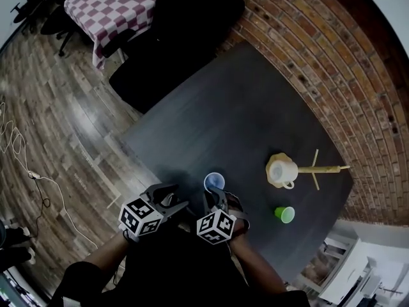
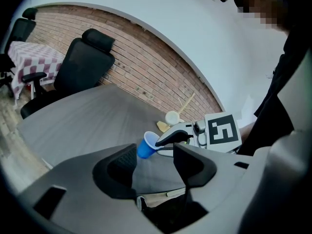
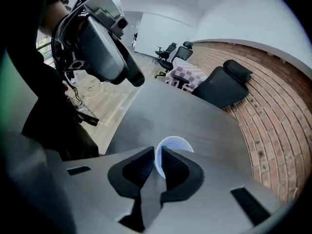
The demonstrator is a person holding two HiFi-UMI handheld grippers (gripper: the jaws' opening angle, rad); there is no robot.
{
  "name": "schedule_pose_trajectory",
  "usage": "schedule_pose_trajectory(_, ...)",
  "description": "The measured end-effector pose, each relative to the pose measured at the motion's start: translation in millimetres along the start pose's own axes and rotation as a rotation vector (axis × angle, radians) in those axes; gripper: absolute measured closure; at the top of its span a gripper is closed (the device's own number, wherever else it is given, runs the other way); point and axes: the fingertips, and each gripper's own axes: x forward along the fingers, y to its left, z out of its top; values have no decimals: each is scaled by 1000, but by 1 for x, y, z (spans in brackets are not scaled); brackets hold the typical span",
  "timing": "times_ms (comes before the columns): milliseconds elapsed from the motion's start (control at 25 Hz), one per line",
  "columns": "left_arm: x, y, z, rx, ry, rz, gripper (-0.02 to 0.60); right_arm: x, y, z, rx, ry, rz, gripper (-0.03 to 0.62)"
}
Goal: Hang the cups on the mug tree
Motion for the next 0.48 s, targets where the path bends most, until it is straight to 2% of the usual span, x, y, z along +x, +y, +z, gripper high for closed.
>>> schedule_pose_trajectory(120, 1, 0, 2, 23, 10, -15, 347, -3, -2, 2, 44, -3, -3, 545)
schedule_pose_trajectory(320, 9, 3, -4, 78, 56, -28, 347, -18, -12, 10, 154, -64, -23, 554)
schedule_pose_trajectory(480, 18, -6, -6, 77, 67, -65, 347, -45, -30, 17, 337, -165, -31, 556)
